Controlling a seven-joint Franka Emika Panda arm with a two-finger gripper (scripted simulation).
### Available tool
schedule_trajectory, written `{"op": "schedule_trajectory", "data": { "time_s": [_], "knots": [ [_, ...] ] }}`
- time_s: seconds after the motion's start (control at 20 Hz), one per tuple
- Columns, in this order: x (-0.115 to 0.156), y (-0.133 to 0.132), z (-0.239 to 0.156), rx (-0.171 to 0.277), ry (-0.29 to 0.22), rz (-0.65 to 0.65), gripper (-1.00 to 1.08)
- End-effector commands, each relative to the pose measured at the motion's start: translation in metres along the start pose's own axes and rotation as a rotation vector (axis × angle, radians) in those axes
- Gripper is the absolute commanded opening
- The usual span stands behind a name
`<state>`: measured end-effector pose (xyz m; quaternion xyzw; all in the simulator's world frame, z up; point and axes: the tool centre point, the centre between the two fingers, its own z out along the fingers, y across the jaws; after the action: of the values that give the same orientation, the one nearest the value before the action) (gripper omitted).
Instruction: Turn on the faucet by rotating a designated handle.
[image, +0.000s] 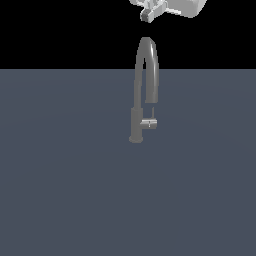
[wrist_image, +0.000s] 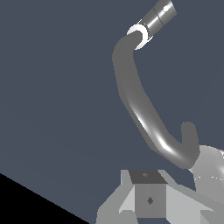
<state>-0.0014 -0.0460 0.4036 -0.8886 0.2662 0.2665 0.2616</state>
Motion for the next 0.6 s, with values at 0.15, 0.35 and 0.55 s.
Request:
{"op": "schedule_trajectory", "data": {
  "time_s": [0.15, 0.35, 0.55],
  "knots": [
    [0.036, 0.000, 0.003, 0.070, -0.082, 0.072, -1.00],
    [0.062, 0.002, 0.008, 0.122, -0.142, 0.125, -1.00],
    [0.088, 0.005, 0.014, 0.175, -0.204, 0.181, -1.00]
  ]
}}
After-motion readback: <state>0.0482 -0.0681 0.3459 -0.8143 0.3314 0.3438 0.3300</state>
